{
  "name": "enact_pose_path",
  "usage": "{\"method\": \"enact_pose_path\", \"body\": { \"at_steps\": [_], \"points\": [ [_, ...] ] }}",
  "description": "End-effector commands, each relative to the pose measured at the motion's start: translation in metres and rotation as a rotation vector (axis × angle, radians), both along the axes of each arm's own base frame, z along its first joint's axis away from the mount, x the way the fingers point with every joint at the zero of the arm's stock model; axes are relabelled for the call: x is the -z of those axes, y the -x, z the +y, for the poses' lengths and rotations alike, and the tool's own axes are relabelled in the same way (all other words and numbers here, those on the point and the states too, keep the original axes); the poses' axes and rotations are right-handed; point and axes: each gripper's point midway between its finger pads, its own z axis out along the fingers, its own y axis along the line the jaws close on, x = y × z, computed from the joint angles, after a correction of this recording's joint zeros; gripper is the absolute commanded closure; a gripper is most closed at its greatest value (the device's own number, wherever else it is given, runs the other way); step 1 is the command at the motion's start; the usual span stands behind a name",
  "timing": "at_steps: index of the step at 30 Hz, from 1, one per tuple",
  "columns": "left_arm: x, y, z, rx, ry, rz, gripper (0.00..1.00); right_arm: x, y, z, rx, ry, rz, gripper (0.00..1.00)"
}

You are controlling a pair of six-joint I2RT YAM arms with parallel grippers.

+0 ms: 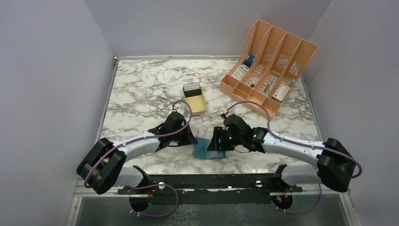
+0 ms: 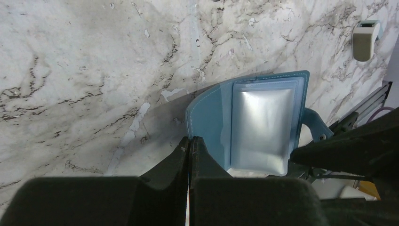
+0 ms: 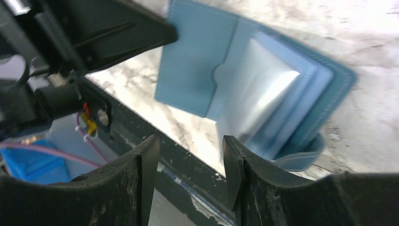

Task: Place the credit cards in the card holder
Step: Open the card holder at the center of the board.

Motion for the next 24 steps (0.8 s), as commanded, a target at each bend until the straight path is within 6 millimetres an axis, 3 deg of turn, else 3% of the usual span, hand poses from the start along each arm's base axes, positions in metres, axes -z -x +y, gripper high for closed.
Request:
{"method": "enact_pose_path", "body": {
  "at_steps": [1,14,24],
  "points": [
    [0.001,0.002,-0.001,0.002,0.020,0.000,1.00,0.003,-0.026,-0.013,0.147,0.087,-0.064,0.46],
    [0.004,0.004,-0.001,0.008,0.022,0.000,1.00,0.021,-0.034,-0.031,0.213,0.188,-0.076,0.40],
    [0.004,0.005,-0.002,0.008,0.030,0.005,1.00,0.030,-0.034,-0.025,0.204,0.178,-0.061,0.40]
  ]
}}
